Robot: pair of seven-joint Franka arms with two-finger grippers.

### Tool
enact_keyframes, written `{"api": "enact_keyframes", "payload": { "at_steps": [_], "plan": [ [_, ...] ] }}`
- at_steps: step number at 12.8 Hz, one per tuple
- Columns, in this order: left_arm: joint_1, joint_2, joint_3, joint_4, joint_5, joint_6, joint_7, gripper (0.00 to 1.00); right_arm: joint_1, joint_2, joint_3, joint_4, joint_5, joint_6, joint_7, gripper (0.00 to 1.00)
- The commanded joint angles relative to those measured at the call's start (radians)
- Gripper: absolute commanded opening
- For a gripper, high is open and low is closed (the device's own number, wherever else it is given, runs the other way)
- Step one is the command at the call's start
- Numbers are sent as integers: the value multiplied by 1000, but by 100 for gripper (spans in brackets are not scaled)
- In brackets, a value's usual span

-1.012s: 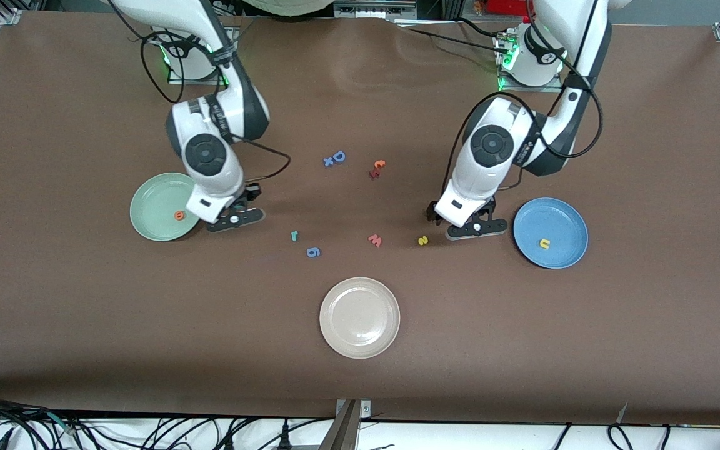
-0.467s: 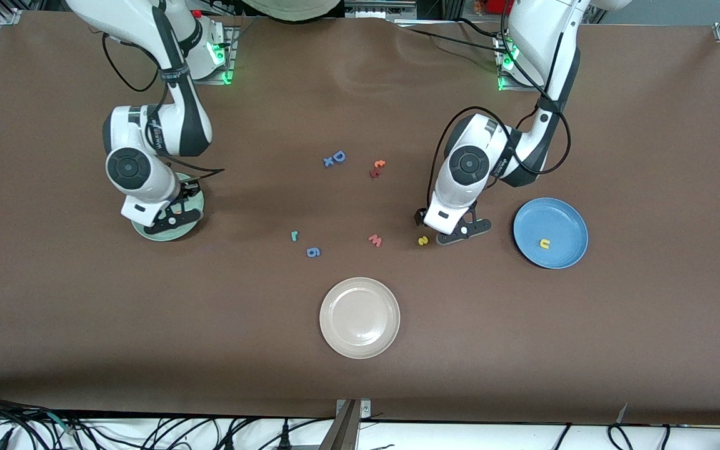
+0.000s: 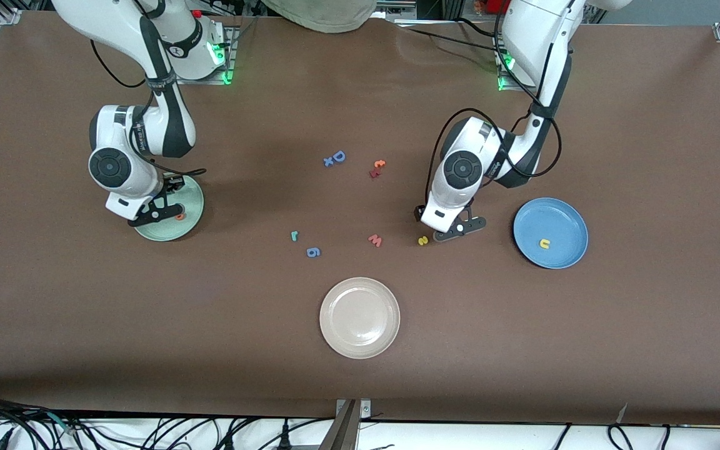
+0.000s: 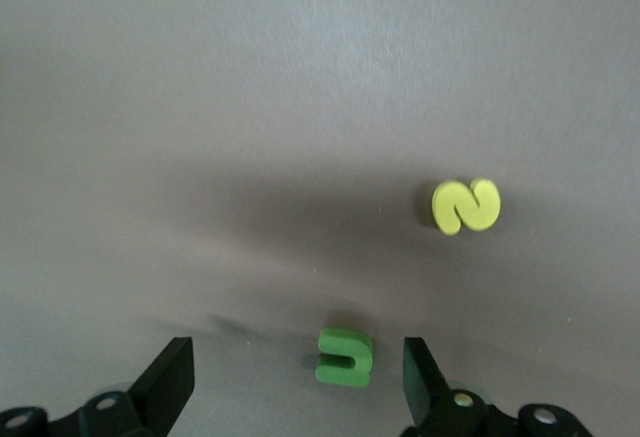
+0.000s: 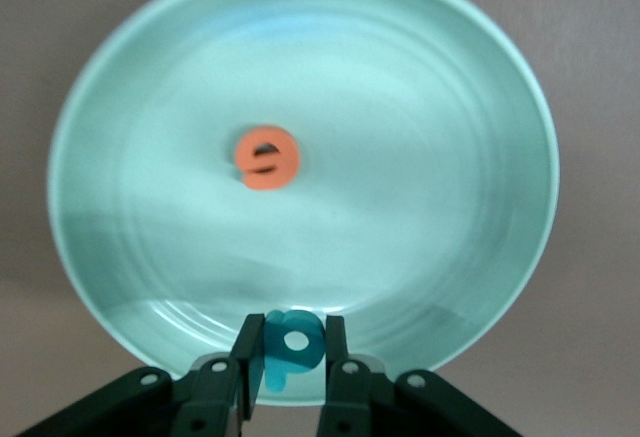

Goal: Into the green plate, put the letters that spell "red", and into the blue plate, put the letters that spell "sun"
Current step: 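Grasp the green u with the left gripper while the right gripper releases the p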

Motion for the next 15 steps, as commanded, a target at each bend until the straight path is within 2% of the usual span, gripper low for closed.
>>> {"api": "enact_keyframes", "payload": {
  "at_steps": [1,5,8,9,13,15],
  "plan": [
    [-18,8,0,-4,-38,0,-4,91,-6,-6,3,-8,-5,7,-15,98],
    [-24,20,-17,-4,-38,5,-6,92,7,-41,16,16,-3,-22,-4,98],
    [-25,27,-18,-3,-36,21,-6,90,10,-56,104,143,33,-149,55,95],
    [-25,31,-18,-3,-33,22,-5,85,10,-44,134,191,55,-168,113,95],
    [-25,37,-18,-3,-24,23,11,85,12,35,257,325,63,-157,328,87],
    [-25,37,-18,-3,-24,23,12,81,14,112,299,410,162,-137,397,87]
  ]
}}
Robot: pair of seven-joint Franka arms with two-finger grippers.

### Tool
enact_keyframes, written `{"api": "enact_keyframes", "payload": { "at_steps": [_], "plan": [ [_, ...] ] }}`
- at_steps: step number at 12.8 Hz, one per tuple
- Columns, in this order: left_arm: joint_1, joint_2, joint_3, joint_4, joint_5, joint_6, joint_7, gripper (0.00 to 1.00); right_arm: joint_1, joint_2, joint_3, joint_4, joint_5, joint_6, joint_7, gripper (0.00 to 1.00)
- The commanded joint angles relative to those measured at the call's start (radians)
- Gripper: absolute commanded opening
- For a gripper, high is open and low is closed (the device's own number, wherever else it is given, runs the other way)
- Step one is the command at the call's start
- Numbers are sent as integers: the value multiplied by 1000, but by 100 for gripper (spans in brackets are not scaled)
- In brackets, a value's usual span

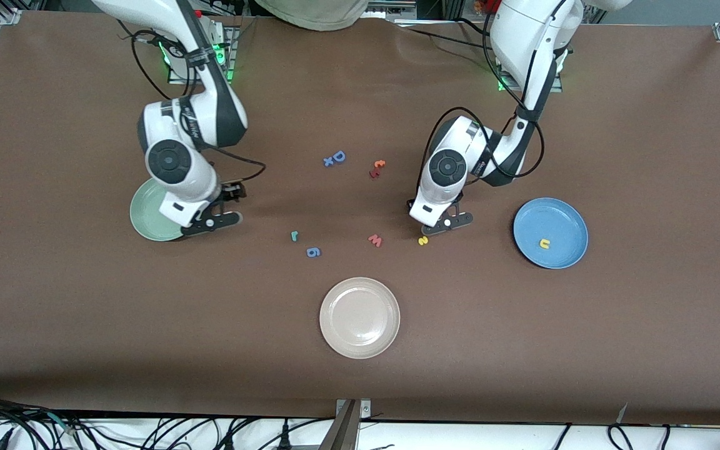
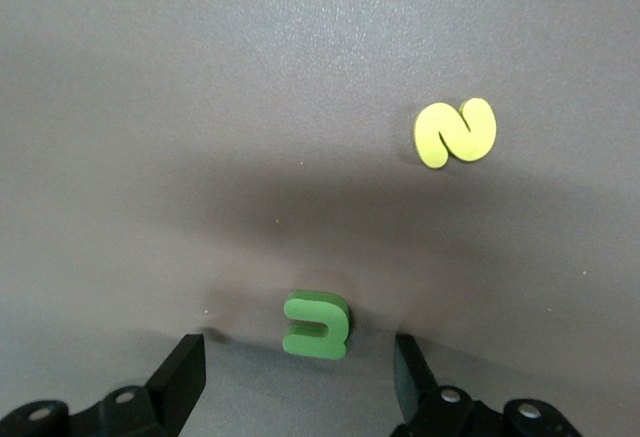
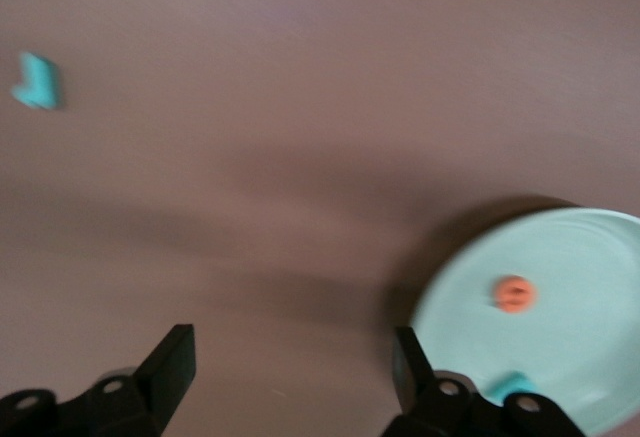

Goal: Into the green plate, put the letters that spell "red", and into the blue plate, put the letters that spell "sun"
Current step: 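Grasp the green u with the left gripper while the right gripper releases the p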

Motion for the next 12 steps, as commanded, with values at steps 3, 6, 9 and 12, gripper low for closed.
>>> {"api": "enact_keyframes", "payload": {
  "at_steps": [3,6,9,12],
  "plan": [
    [-10,17,7,0,-21,47,23,79,21,198,48,203,160,53,70,64],
    [-10,19,7,0,-21,50,23,63,38,255,60,208,171,203,121,57],
    [-10,20,7,0,-21,50,23,44,47,278,70,219,171,251,162,50],
    [-8,17,8,0,-20,50,23,29,58,313,83,246,209,265,170,50]
  ]
}}
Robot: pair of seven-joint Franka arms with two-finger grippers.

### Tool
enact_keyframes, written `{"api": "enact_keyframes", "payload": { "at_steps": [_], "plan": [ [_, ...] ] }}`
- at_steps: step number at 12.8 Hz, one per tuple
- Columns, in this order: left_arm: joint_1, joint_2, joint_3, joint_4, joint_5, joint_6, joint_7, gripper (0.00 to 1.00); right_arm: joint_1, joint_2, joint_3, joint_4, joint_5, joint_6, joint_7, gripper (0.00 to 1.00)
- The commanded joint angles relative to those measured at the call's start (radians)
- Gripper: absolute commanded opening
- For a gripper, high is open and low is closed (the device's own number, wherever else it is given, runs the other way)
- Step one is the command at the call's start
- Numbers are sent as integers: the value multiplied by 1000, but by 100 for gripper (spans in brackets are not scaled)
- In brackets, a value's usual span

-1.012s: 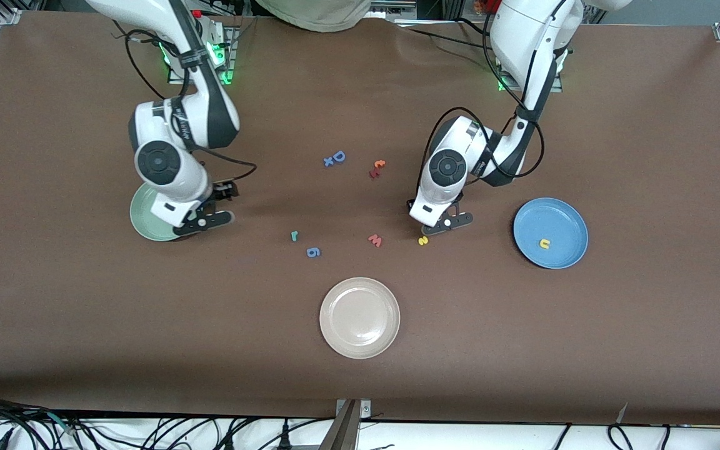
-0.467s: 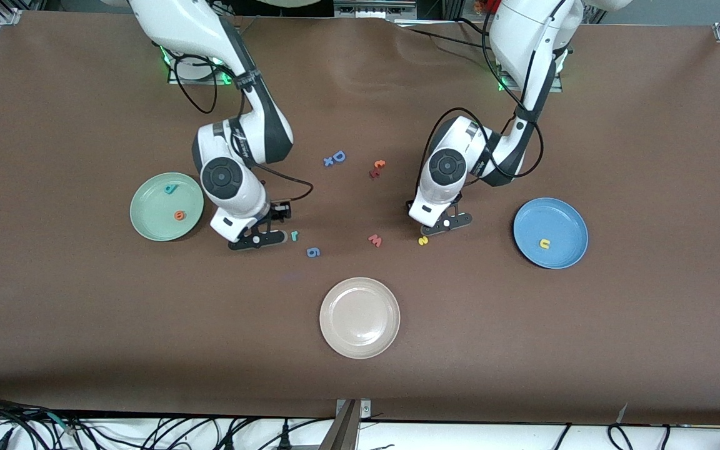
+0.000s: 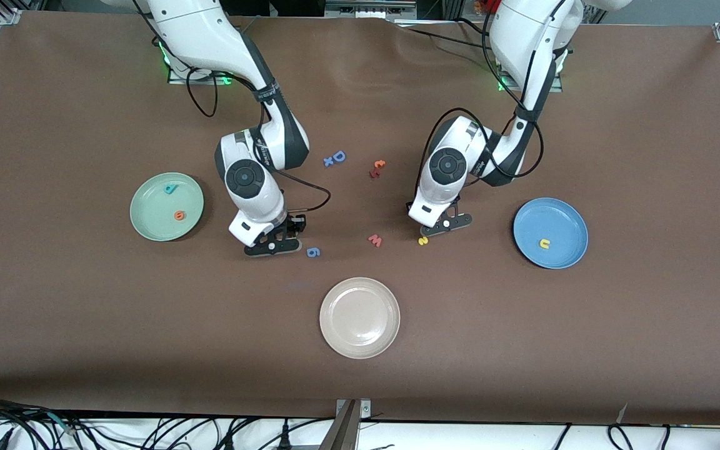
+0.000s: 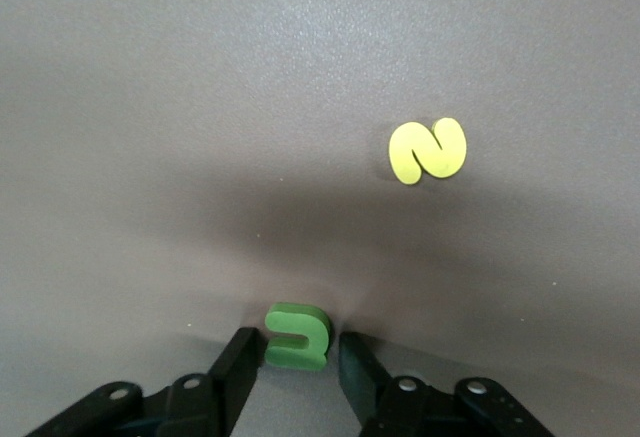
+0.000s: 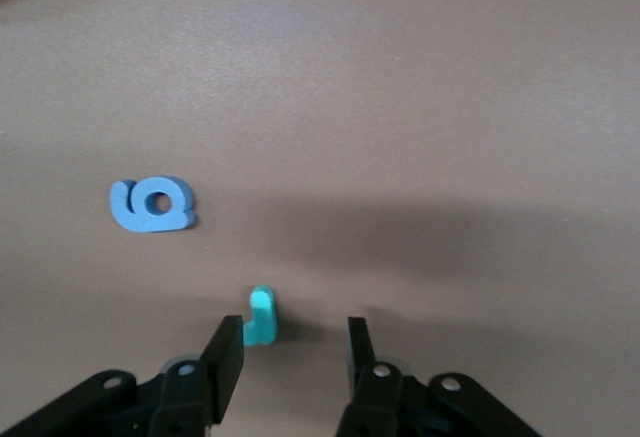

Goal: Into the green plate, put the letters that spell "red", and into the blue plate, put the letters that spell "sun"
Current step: 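Grasp the green u with the left gripper while the right gripper releases the p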

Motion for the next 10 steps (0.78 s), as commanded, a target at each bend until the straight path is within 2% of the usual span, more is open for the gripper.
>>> {"api": "enact_keyframes", "payload": {
  "at_steps": [1,3,5,7,10],
  "plan": [
    [-7,16,5,-1,-21,16,21,21,16,41,5,48,65,8,18,50],
    [-3,10,5,-1,-21,15,23,11,17,50,6,48,62,11,11,50],
    [7,-10,7,2,-21,0,61,11,17,56,6,48,55,18,4,50],
    [55,-69,15,1,-23,-49,203,12,20,66,6,48,56,28,7,50],
    [74,-149,90,-1,-23,-172,378,12,29,66,5,47,55,26,4,50]
  ]
}}
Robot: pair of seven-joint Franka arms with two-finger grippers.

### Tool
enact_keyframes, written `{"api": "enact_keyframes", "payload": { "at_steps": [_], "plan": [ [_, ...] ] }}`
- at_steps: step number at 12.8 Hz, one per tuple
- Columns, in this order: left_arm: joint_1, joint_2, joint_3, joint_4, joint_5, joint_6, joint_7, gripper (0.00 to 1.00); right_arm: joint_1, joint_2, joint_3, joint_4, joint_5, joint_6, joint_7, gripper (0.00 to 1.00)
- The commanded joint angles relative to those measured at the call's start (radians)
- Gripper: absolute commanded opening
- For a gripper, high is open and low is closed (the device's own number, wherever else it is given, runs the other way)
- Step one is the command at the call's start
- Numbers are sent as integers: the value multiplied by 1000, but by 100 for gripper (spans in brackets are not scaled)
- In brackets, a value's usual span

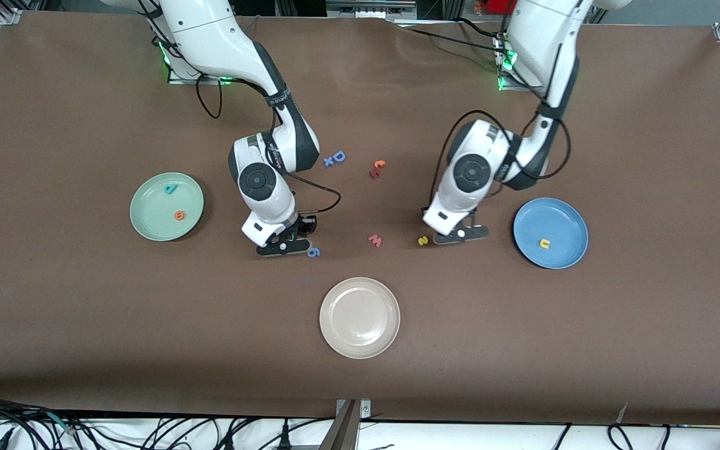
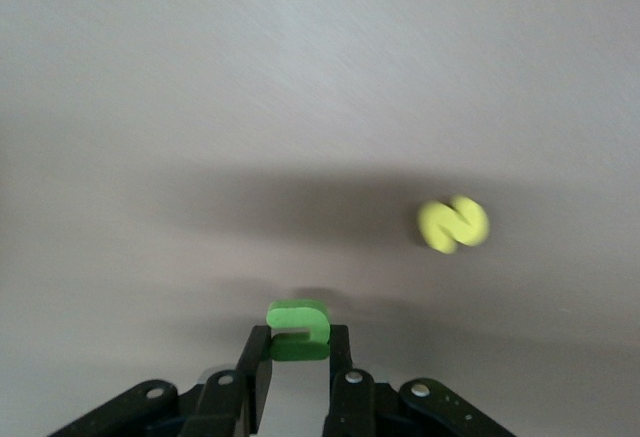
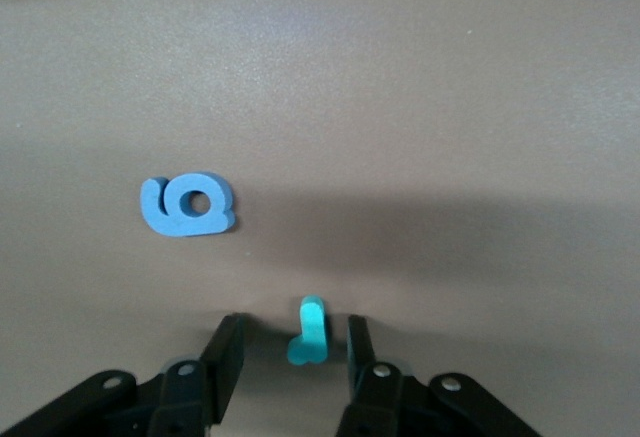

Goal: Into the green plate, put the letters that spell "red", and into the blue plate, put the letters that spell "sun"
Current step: 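Lower the green u onto the blue plate while the right gripper grasps the teal j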

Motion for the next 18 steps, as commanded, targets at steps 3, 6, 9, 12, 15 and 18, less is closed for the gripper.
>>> {"api": "enact_keyframes", "payload": {
  "at_steps": [3,6,9,12,15,18],
  "plan": [
    [82,-120,92,-19,-23,-129,387,13,9,17,-8,22,11,2,-5,38],
    [106,-126,174,-29,-23,-147,610,13,4,17,-9,22,11,2,-12,38],
    [121,-120,242,-42,-24,-144,774,13,1,19,-11,21,1,3,-11,38],
    [132,-78,264,-56,-32,-124,821,13,4,19,-11,16,-6,3,-11,22],
    [141,-30,264,-79,-35,-48,822,13,6,19,-11,13,-6,0,-12,0],
    [149,-11,262,-105,-38,24,824,14,6,-7,-35,16,-7,-51,-21,0]
  ]
}}
